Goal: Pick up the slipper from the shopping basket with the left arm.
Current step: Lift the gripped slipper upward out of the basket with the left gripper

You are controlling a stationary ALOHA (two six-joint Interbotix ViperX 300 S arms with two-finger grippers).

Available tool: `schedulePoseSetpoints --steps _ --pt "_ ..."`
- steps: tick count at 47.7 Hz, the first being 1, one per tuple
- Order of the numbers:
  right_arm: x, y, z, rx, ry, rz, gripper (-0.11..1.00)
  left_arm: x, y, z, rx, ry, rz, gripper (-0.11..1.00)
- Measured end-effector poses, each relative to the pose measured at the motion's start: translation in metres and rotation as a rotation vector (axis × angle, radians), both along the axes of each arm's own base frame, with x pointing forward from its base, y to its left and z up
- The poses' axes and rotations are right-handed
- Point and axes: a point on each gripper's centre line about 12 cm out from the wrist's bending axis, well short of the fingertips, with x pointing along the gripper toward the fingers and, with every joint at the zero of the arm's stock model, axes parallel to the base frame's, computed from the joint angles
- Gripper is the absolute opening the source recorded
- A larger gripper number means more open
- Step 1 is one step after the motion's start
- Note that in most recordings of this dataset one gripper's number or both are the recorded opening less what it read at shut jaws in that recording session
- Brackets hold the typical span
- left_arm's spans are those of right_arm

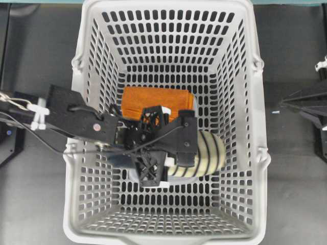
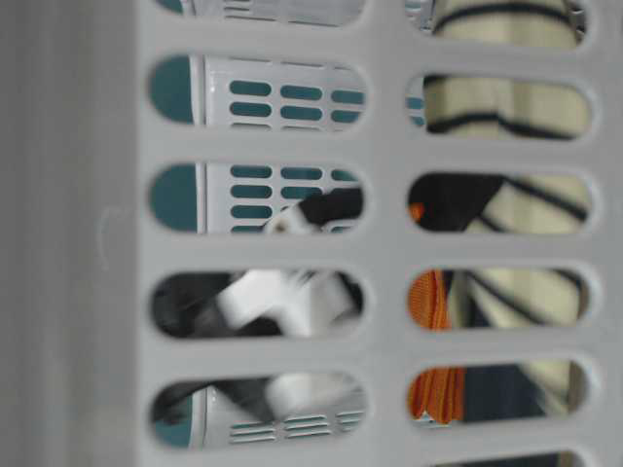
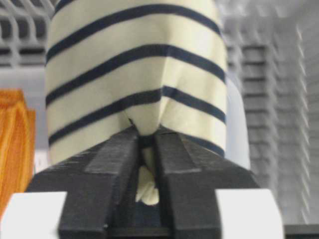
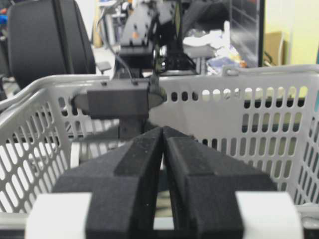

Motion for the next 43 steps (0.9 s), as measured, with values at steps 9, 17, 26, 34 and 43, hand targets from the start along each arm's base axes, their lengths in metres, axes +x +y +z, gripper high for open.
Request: schedulePoseSetpoints --steps 9,17,26,34,43 --pt "0.0 0.0 -0.001 0.0 0.002 0.0 0.0 0.002 -0.001 0.053 0.036 -0.05 -0.042 0.07" --pt "0.0 0.0 0.0 0.0 0.0 -0.002 0.0 0.007 -0.001 0.11 0.06 -0.074 -0.064 0.07" --pt "-0.001 0.0 0.0 0.002 -0.001 0.0 0.0 0.007 0.0 0.158 0.059 -0.099 -0.057 0.07" --pt "-0.002 0.0 0.001 0.005 -0.008 0.0 0.0 0.009 0.001 0.176 0.056 -0.13 -0.052 0.07" --pt "-0.003 0.0 0.002 0.005 -0.009 0.0 0.0 0.01 0.002 0.177 0.048 -0.134 -0.042 0.07"
